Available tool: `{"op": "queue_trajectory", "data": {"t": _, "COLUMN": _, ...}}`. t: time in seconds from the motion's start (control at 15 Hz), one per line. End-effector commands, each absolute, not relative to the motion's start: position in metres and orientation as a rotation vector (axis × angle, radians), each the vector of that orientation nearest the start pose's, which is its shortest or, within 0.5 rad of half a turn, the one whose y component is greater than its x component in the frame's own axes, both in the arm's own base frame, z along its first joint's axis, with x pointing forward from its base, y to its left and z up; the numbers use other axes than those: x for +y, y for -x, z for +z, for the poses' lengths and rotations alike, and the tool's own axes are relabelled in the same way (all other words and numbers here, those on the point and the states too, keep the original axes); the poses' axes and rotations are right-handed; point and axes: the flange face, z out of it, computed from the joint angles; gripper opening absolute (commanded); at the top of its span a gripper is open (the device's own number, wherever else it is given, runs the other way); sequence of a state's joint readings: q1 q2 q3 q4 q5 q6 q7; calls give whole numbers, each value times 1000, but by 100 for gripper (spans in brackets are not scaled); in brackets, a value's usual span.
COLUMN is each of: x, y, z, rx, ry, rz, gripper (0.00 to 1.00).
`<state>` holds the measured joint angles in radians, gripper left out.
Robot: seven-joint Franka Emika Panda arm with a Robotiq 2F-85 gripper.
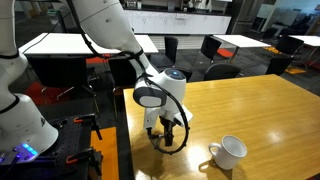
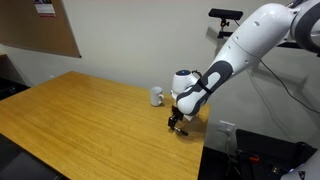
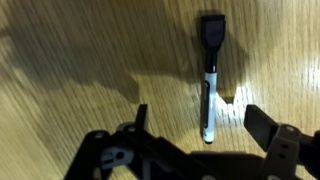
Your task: Put the sharpie in the mug
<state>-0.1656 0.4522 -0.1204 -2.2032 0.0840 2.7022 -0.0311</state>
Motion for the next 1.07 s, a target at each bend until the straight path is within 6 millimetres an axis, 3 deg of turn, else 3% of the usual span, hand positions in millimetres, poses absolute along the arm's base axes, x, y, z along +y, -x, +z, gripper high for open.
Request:
{"op": "queue_trajectory", "data": {"t": 0.0, "x": -160, "y": -541, "z": 177, "rx": 475, "ry": 3132, "rz": -81, "gripper": 96}}
{"op": "queue_trajectory", "data": {"t": 0.2, "x": -160, "y": -543, "z": 177, "rx": 470, "ry": 3132, "rz": -81, "gripper": 82}}
{"op": "queue_trajectory", "data": {"t": 0.4, "x": -160, "y": -545, "z": 176, "rx": 467, "ry": 3131, "rz": -83, "gripper": 56}}
{"op": "queue_trajectory", "data": {"t": 0.53, "x": -159, "y": -546, "z": 177, "rx": 466, "ry": 3131, "rz": -84, "gripper": 47}}
{"op": "queue_trajectory", "data": {"t": 0.67, "x": -159, "y": -546, "z": 177, "rx": 464, "ry": 3131, "rz": -84, "gripper": 49}}
{"op": "queue_trajectory", "data": {"t": 1.0, "x": -159, "y": -548, "z": 176, "rx": 460, "ry": 3132, "rz": -77, "gripper": 40}}
